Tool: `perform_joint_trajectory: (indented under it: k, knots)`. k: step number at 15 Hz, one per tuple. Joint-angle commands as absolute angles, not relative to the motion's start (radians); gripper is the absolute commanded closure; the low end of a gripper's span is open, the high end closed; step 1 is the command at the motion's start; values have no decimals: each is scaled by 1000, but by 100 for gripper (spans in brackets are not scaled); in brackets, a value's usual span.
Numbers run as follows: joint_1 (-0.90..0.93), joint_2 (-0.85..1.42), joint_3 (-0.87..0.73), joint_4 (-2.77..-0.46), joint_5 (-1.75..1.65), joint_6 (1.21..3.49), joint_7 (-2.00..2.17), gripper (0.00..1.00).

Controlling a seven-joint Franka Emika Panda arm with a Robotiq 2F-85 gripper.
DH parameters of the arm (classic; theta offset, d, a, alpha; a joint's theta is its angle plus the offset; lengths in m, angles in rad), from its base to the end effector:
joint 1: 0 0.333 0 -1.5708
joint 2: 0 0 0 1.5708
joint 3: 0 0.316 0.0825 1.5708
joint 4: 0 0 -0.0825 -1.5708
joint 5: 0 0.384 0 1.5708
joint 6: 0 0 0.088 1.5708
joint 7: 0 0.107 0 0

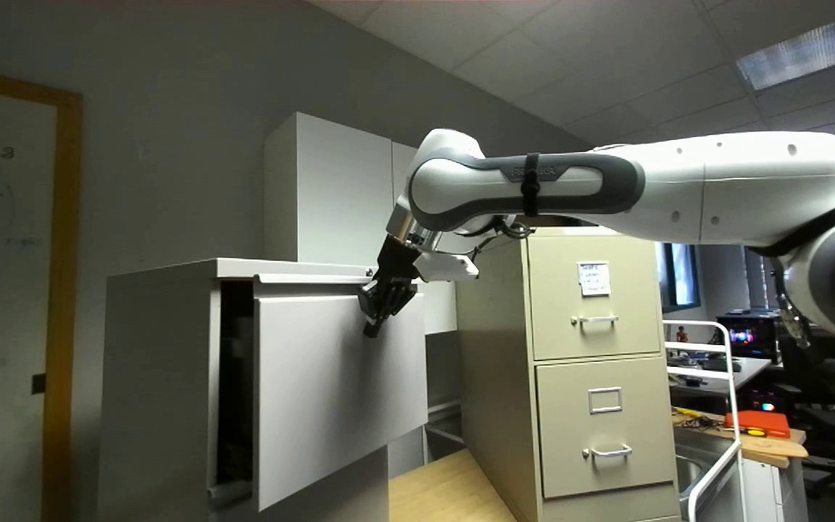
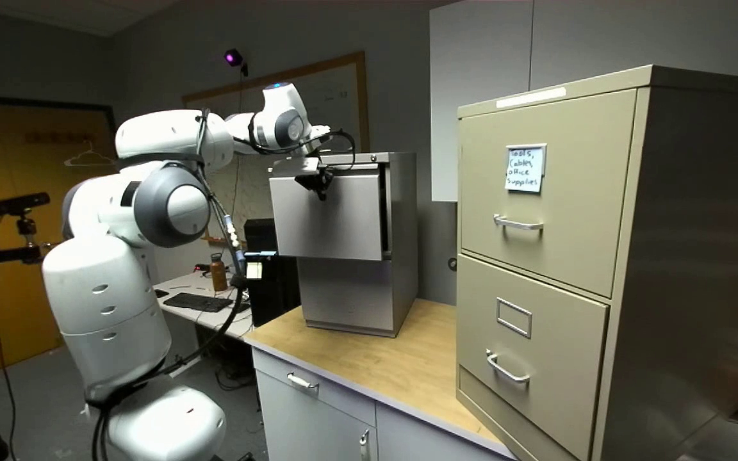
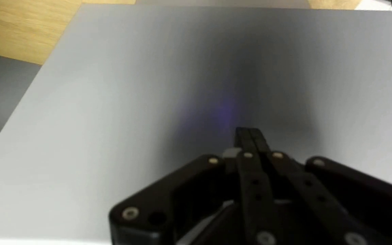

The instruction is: Close the top drawer of the file cabinet on the left

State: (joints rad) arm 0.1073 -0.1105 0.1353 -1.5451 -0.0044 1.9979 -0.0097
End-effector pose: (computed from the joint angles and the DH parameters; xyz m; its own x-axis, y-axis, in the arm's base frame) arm 0.5310 0.1370 0.7460 0.8167 0.2214 0.5328 0.2468 -0.9688 0.0244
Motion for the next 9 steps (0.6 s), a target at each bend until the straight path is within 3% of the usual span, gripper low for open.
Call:
perform_joint_trajectory:
  k: [1, 9]
  knots:
    - [105, 50, 130, -1301, -42, 1906, 2, 98]
    - [106, 303, 110, -961, -32, 1776, -20, 98]
